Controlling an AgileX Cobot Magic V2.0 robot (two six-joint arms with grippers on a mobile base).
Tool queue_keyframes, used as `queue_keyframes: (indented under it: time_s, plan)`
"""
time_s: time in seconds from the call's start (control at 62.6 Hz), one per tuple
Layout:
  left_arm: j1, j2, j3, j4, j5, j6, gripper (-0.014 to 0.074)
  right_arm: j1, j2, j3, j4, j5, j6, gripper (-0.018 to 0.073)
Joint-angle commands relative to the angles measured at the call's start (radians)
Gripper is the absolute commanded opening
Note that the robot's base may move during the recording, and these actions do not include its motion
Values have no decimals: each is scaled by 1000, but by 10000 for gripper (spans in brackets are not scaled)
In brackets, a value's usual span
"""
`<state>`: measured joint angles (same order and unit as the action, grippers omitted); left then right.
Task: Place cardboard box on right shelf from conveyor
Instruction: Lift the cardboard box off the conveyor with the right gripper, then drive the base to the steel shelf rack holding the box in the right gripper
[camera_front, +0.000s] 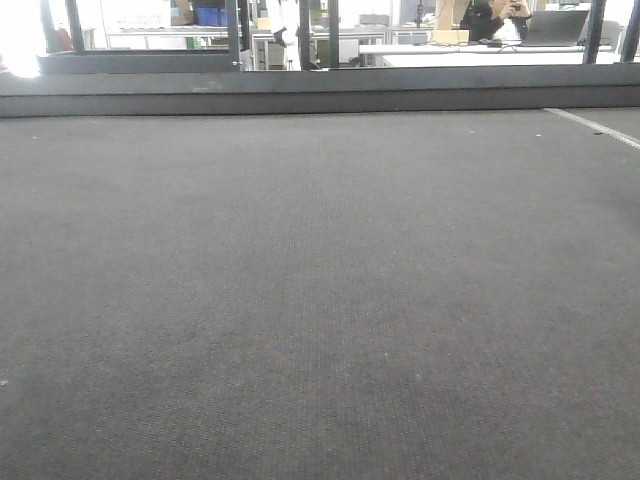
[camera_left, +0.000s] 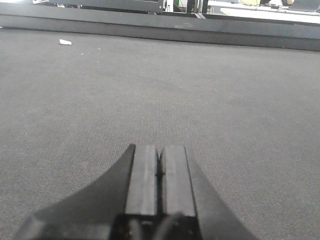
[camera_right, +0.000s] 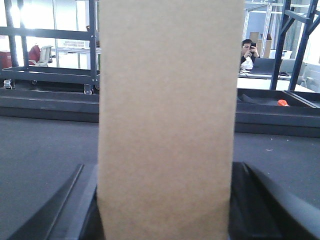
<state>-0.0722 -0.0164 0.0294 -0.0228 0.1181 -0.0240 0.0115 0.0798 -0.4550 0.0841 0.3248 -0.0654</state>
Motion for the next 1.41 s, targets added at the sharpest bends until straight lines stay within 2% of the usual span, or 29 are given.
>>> queue_keyframes:
  time_s: [0.0, 1.39]
  plan:
    - [0, -8, 10, 1, -87, -5, -116, -6, 13, -27, -1, -95, -9, 54]
    - [0, -8, 10, 1, -87, -5, -116, -6, 13, -27, -1, -95, -9, 54]
